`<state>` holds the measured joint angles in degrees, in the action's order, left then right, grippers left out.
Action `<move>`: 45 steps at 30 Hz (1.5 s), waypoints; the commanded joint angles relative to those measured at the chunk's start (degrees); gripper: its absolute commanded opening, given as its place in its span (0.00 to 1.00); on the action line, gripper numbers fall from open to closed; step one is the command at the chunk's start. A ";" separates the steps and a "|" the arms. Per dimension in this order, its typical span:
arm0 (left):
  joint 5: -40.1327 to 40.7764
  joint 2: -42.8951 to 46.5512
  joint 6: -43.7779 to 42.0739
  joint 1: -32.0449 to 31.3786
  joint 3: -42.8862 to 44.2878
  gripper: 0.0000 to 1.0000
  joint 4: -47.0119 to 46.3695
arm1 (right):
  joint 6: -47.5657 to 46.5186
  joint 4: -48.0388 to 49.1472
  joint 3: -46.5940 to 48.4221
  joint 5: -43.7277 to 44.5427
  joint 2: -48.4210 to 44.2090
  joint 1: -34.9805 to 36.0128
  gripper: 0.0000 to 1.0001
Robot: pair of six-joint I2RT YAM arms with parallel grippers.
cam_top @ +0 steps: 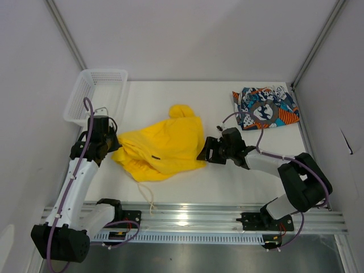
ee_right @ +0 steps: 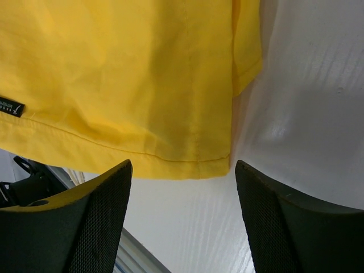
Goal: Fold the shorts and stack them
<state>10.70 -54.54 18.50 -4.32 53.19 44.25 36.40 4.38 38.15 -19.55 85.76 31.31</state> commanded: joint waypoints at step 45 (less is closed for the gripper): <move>-0.77 2.69 -0.75 0.63 -0.45 0.00 -2.77 | -20.85 -28.57 30.06 24.06 4.61 29.35 0.29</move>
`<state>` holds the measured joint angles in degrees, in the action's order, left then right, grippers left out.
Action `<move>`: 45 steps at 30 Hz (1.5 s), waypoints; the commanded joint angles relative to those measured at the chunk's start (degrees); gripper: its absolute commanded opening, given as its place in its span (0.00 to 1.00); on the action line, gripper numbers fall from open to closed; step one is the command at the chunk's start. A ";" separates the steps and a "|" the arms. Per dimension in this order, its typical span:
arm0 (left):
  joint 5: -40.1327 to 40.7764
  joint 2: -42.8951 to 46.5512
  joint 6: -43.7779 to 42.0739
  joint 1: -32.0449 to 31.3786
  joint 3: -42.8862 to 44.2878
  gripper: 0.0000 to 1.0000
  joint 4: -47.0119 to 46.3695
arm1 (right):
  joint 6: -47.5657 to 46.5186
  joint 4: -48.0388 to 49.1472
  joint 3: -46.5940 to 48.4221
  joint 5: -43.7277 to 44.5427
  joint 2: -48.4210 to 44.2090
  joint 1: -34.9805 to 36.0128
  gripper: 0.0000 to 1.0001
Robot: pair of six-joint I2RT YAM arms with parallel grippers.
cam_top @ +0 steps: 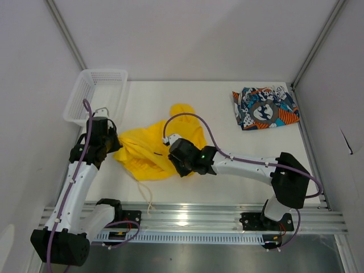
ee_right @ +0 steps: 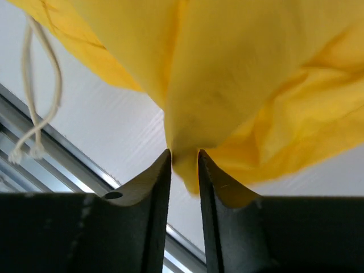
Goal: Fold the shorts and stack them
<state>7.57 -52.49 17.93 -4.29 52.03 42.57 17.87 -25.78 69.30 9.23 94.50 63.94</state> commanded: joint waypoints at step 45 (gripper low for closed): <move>3.06 0.28 0.08 0.60 0.97 0.00 -0.55 | 4.19 36.68 -23.68 -27.44 -4.05 -9.54 0.26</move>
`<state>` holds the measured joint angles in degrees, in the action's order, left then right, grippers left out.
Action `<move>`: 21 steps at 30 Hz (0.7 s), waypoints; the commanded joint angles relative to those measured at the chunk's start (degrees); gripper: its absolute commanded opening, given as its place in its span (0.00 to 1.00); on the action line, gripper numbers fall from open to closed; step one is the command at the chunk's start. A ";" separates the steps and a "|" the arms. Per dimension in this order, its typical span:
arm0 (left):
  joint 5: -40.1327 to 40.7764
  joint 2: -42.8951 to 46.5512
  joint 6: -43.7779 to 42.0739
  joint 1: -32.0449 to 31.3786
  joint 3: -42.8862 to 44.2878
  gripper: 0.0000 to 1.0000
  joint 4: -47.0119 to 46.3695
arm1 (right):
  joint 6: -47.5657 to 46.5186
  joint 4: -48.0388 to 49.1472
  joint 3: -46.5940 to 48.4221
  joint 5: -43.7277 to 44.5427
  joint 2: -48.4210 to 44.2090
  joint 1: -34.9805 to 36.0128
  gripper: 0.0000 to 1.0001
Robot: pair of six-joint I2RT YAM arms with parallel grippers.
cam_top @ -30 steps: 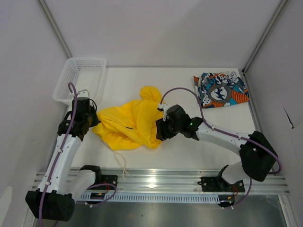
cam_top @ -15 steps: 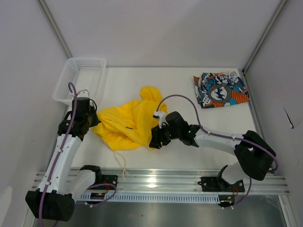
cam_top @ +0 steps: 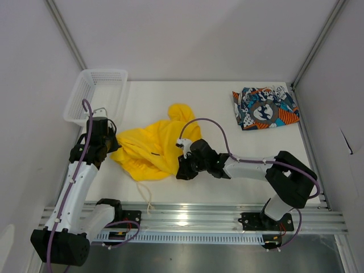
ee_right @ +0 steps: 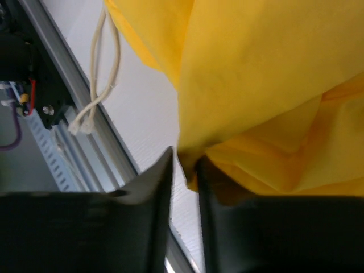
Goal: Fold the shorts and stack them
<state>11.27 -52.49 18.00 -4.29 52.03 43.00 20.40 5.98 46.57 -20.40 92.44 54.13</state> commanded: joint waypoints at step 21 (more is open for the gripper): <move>-21.55 -2.97 -4.55 -5.10 -0.62 0.00 -6.18 | 15.54 1.23 -7.81 -8.34 -23.54 -48.32 0.00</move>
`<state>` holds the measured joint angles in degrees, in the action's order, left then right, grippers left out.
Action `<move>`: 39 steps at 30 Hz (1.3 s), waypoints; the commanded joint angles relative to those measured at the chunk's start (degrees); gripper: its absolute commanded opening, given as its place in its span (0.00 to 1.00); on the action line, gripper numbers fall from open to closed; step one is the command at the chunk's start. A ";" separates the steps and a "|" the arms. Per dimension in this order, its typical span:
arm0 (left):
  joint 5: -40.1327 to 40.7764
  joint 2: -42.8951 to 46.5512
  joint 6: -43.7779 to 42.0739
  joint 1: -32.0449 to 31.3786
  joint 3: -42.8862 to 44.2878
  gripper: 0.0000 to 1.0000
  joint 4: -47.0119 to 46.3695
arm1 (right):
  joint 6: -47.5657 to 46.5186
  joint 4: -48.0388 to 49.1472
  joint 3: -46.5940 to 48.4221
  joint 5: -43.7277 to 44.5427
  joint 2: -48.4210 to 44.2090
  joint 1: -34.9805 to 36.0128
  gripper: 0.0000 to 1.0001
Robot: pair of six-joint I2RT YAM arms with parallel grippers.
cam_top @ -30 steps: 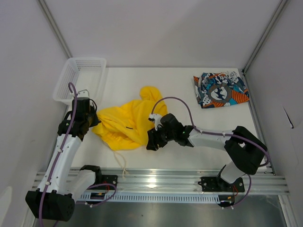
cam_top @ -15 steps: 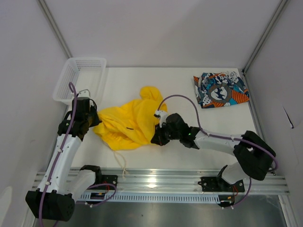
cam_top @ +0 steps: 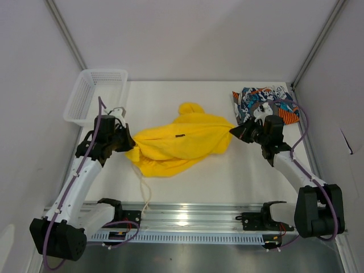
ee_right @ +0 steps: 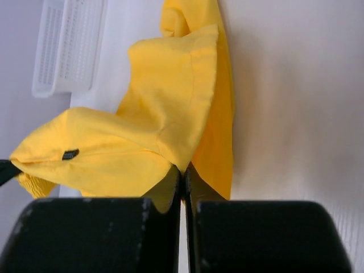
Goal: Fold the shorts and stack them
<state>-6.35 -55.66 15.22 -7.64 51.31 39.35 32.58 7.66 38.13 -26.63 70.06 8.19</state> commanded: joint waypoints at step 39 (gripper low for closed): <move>10.74 -1.56 0.42 -17.23 3.62 0.98 5.73 | 3.11 0.78 -7.10 -1.15 -0.19 -14.43 0.00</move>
<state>5.80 -60.64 15.64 -24.97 53.60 44.73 36.95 7.09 30.44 -30.74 69.21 -6.11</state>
